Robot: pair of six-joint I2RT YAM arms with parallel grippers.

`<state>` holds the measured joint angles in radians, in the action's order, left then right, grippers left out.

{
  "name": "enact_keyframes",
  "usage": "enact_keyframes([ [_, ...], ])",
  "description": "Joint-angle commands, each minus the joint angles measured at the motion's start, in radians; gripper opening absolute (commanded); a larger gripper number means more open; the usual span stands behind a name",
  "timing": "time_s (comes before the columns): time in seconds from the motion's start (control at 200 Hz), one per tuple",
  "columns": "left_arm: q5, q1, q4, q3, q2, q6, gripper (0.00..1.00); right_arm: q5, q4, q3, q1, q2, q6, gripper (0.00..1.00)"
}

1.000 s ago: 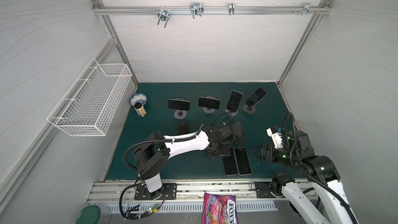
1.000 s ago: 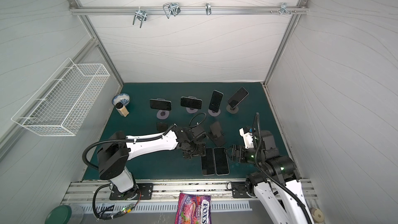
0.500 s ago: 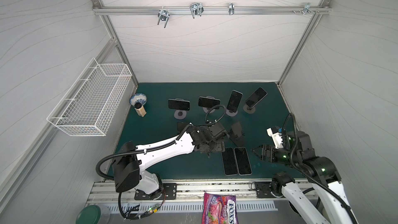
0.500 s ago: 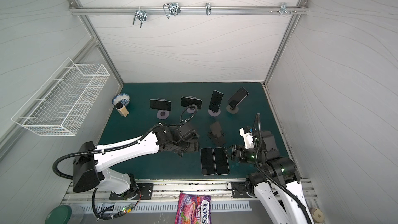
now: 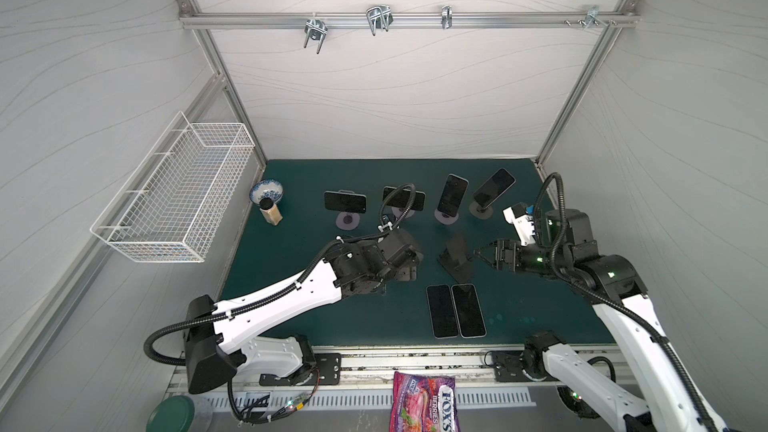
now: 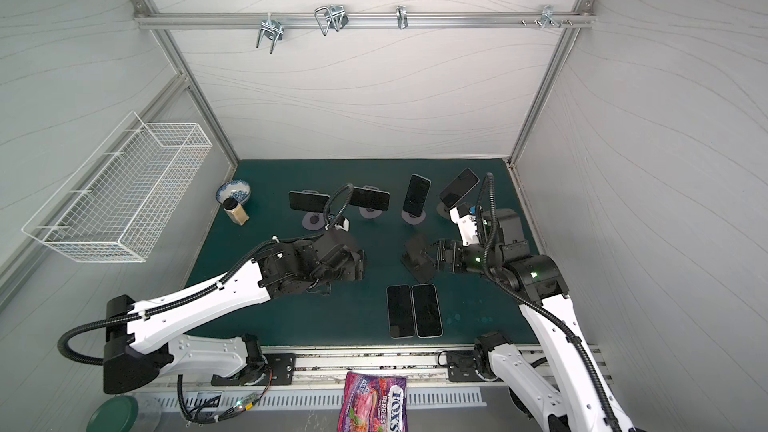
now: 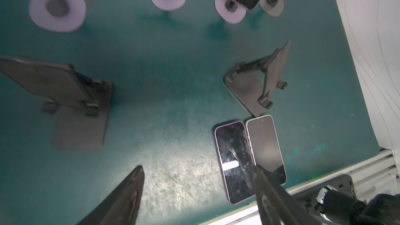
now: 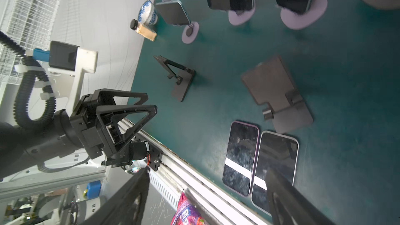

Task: Remove the phone from the phone stand
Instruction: 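Move the left gripper toward the teal phone while the right gripper reaches forward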

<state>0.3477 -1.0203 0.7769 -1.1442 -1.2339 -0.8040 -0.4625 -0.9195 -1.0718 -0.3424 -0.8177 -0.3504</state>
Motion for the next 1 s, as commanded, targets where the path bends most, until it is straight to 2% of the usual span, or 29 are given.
enact_keyframes([
  [0.0, 0.082, 0.026, -0.019, -0.002, 0.049, 0.098, 0.81, 0.021, 0.080, -0.012, -0.033, -0.009, 0.003, 0.84],
  [0.345, 0.023, 0.242, -0.127, 0.023, 0.174, 0.343, 0.81, 0.097, 0.232, -0.042, -0.163, -0.115, -0.016, 0.84],
  [0.625, -0.041, 0.437, -0.218, 0.006, 0.183, 0.489, 0.82, 0.117, 0.319, -0.091, -0.212, -0.220, -0.001, 0.85],
  [0.8, -0.127, 0.558, -0.288, -0.015, 0.157, 0.556, 0.82, 0.121, 0.353, -0.128, -0.237, -0.283, -0.010, 0.84],
  [0.995, -0.312, 0.714, -0.365, -0.007, 0.118, 0.603, 0.83, 0.134, 0.386, -0.173, -0.263, -0.341, 0.003, 0.85],
])
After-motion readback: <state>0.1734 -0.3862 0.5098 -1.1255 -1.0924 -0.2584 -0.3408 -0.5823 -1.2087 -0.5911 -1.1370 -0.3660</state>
